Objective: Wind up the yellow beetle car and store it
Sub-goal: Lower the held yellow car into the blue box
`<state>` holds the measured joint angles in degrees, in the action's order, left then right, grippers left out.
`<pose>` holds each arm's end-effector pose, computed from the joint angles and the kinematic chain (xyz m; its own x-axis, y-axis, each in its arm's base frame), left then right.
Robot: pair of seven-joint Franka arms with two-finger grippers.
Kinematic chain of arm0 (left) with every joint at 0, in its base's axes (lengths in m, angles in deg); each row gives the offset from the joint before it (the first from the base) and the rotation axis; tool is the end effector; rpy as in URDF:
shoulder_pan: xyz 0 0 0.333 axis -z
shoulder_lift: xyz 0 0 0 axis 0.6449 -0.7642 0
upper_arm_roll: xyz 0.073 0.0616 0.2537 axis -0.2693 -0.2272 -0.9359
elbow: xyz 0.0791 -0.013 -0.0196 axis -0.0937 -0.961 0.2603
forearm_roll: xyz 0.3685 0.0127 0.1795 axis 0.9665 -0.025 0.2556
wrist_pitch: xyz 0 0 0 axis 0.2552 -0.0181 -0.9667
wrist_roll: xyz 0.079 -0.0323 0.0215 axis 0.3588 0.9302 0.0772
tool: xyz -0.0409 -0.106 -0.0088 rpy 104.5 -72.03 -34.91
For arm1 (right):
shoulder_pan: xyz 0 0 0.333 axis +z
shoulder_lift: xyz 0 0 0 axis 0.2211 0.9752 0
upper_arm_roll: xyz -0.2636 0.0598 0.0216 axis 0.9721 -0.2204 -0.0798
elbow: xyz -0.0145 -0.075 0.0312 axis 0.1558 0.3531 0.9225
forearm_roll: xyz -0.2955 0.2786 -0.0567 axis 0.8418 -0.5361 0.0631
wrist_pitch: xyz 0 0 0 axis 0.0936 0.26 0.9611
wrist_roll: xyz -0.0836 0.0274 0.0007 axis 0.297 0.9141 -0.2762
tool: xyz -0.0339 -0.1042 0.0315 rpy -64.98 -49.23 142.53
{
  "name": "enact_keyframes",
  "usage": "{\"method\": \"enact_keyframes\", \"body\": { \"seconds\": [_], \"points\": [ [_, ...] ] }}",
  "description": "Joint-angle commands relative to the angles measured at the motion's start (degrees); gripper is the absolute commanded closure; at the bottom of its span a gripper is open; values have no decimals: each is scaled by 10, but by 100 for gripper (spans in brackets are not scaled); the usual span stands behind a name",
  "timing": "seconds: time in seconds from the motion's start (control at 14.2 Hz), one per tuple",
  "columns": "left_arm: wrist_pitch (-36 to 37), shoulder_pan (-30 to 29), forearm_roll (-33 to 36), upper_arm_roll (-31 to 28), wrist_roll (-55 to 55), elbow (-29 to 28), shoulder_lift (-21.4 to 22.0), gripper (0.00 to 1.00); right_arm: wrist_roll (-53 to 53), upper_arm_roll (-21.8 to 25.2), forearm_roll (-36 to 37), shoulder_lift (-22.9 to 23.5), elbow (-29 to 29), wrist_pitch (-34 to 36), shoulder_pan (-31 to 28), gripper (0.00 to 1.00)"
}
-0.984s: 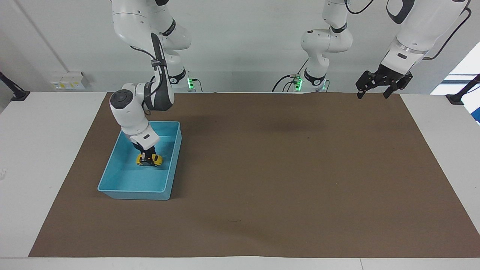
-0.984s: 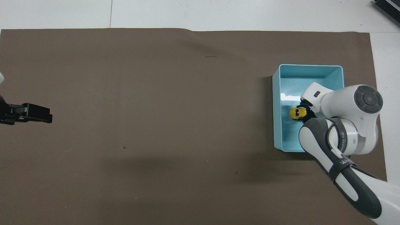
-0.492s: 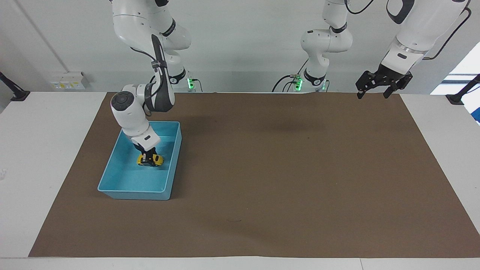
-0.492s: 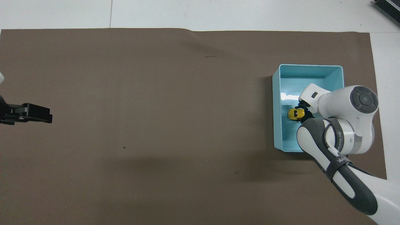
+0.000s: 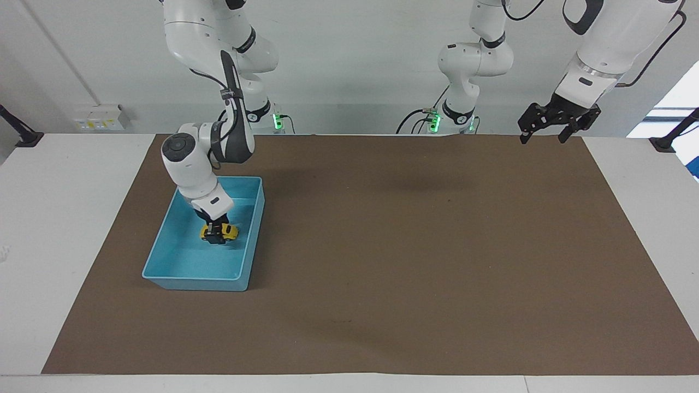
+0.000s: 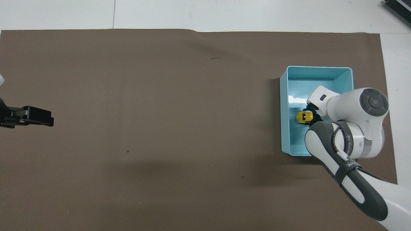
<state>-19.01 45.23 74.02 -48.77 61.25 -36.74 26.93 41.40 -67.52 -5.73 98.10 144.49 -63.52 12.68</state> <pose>0.5379 -0.0385 0.5712 0.9992 -0.0194 -0.0344 -0.0188 -0.9997 0.0183 0.5724 -0.0032 0.2392 -0.0584 0.9982 -0.0162 0.9971 0.0591 0.0475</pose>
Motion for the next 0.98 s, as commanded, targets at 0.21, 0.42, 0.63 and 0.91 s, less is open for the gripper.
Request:
{"method": "enact_keyframes", "body": {
  "seconds": [0.21, 0.42, 0.63, 0.91],
  "points": [
    [6, -6, 4, 4, 6, 3, 4, 0, 5, -5, -7, 4, -4, -4, -3, 0],
    [6, -6, 4, 5, 6, 3, 4, 0, 5, -7, -11, 0, -25, 31, -3, 0],
    [6, -6, 5, 5, 6, 3, 4, 0, 5, -9, -24, -14, -49, 76, -3, 0],
    [6, -6, 5, 5, 6, 3, 4, 0, 1, -10, -24, -15, -82, 99, -3, 0]
  ]
}}
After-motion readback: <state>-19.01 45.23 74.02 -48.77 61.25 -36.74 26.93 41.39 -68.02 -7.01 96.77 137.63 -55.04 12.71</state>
